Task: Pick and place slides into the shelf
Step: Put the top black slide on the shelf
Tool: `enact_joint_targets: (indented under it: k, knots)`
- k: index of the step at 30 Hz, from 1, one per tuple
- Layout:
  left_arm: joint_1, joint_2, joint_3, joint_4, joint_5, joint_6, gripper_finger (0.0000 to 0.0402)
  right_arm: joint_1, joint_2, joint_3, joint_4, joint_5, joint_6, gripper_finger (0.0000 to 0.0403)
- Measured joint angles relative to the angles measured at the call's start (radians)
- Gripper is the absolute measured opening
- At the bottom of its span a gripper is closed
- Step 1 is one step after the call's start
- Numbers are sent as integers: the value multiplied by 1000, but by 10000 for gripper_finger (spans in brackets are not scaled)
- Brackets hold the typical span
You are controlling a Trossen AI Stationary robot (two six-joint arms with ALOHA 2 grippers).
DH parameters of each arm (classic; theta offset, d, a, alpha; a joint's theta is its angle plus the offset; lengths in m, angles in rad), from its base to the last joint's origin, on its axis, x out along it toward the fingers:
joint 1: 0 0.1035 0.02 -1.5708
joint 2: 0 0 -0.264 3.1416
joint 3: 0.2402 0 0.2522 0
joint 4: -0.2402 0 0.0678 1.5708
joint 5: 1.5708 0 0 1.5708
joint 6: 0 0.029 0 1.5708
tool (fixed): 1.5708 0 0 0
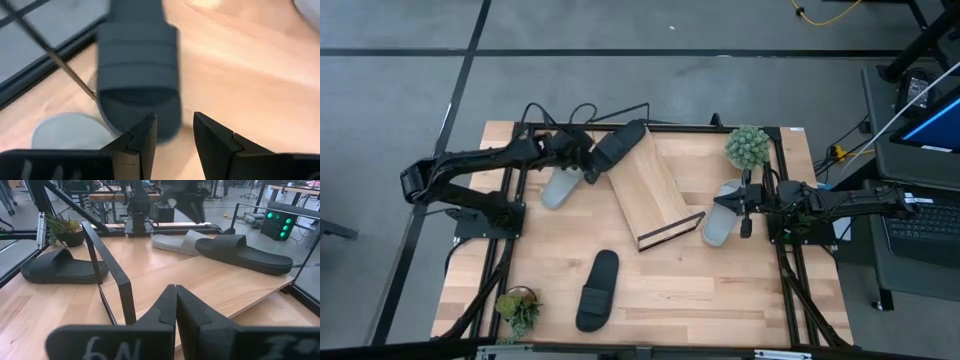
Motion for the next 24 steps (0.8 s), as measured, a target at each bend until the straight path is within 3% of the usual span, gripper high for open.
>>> enact_joint_targets:
  k: [7,13,24]
  knots:
    - [-96,5,0,-32,-12,198,121,0,0,0,-5,0,-5,7]
    - [-154,22,-4,-13,-95,399,121,0,0,0,-5,0,-24,7]
    - [-145,157,-16,2,-189,579,121,0,0,0,-8,0,-20,7]
